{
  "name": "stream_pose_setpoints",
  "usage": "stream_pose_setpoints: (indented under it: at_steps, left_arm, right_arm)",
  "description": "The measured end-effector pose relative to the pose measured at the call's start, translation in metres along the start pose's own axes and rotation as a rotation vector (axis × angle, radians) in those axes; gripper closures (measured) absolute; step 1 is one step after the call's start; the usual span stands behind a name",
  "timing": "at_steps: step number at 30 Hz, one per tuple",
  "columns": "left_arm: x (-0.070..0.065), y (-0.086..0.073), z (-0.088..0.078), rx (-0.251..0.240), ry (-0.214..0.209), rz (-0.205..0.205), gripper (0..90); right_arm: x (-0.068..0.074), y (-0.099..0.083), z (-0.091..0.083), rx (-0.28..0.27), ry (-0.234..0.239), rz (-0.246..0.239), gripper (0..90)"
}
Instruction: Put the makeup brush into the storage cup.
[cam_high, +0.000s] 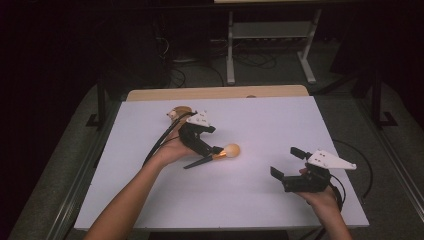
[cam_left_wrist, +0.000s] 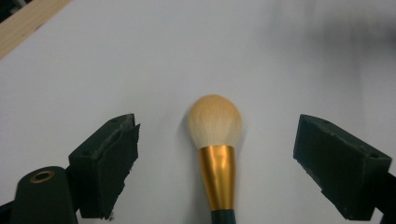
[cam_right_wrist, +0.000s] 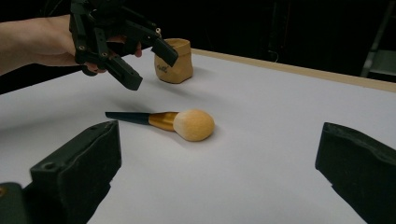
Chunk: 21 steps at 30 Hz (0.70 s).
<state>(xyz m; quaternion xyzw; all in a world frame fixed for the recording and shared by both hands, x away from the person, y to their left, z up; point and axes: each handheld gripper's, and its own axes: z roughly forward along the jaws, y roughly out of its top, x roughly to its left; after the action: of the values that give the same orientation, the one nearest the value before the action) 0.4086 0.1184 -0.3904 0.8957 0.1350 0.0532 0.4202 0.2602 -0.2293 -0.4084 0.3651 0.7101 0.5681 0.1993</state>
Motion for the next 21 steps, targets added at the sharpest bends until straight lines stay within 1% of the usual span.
stream_pose_setpoints:
  at_steps: [2, 5, 6, 9, 11, 12, 13, 14, 16, 17, 19, 20, 21]
  left_arm:
    - [0.0, 0.0, 0.002, 0.02, -0.005, -0.014, 13.6]
    - [0.0, 0.0, 0.004, 0.044, -0.004, -0.021, 13.7]
    - [0.0, 0.0, 0.004, 0.044, -0.004, -0.021, 13.8]
    - [0.001, 0.002, 0.009, 0.089, -0.009, -0.034, 14.2]
    - [0.002, 0.003, 0.012, 0.118, -0.01, -0.025, 14.3]
    - [0.002, 0.003, 0.013, 0.126, -0.013, -0.028, 14.3]
    - [0.002, 0.004, 0.015, 0.132, -0.017, -0.03, 14.3]
    - [0.002, 0.004, 0.016, 0.142, -0.018, -0.026, 14.3]
    - [0.002, 0.005, 0.017, 0.146, -0.017, -0.023, 14.5]
    - [0.002, 0.005, 0.02, 0.163, -0.023, -0.026, 15.1]
    - [0.001, 0.006, 0.022, 0.188, -0.026, -0.017, 15.2]
    - [0.001, 0.006, 0.022, 0.188, -0.026, -0.017, 15.3]
    - [0.001, 0.005, 0.024, 0.206, -0.028, -0.023, 15.4]
  right_arm:
    - [0.0, 0.0, 0.0, 0.0, -0.001, 0.0, 0.0]
    - [0.0, 0.0, 0.0, 0.0, 0.0, 0.002, 0.0]
    - [0.0, 0.0, 0.0, 0.0, 0.0, 0.002, 0.0]
    - [0.0, 0.0, -0.001, 0.001, 0.001, 0.002, 0.0]
    - [0.0, 0.0, -0.001, 0.0, 0.001, 0.002, 0.0]
    - [-0.001, 0.0, -0.001, -0.002, 0.0, -0.006, 0.0]
    - [0.0, 0.0, -0.001, 0.0, 0.0, 0.002, 0.0]
    - [-0.001, 0.0, -0.001, -0.001, 0.001, 0.001, 0.0]
    - [-0.001, 0.0, 0.0, -0.004, 0.001, 0.001, 0.0]
    - [-0.001, 0.0, 0.0, -0.002, 0.001, -0.001, 0.0]
    - [-0.001, 0.0, -0.001, -0.001, 0.003, 0.0, 0.0]
    - [-0.001, 0.0, -0.001, -0.001, 0.003, 0.0, 0.0]
    - [-0.001, -0.001, 0.0, -0.001, 0.003, -0.001, 0.0]
